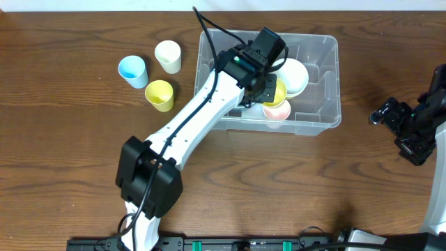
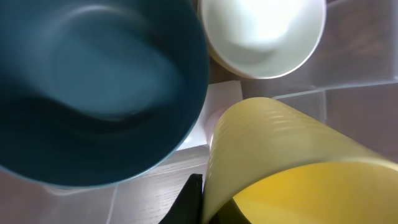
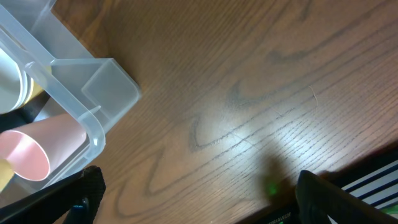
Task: Pack container
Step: 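Carry the yellow cup into the bin and stack it on the pink cup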
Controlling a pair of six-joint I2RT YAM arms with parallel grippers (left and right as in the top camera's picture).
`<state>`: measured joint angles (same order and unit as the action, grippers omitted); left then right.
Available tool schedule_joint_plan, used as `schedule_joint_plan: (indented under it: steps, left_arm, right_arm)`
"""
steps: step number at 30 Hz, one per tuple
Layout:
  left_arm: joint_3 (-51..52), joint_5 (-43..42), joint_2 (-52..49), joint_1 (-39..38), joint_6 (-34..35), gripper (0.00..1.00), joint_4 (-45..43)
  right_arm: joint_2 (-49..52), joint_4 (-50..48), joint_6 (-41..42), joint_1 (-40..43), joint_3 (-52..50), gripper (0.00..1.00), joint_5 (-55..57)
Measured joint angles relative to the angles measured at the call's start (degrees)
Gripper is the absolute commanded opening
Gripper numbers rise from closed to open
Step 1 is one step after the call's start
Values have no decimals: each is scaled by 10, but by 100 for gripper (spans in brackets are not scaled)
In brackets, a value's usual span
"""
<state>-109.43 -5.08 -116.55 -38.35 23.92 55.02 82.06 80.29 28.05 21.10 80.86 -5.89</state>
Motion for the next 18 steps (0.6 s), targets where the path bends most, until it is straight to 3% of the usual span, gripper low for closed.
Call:
schedule_joint_plan:
  steps: [18]
  left_arm:
    - [0, 6, -5, -29, 0, 7, 3]
  right_arm:
    - [0, 0, 0, 0, 0, 99, 0]
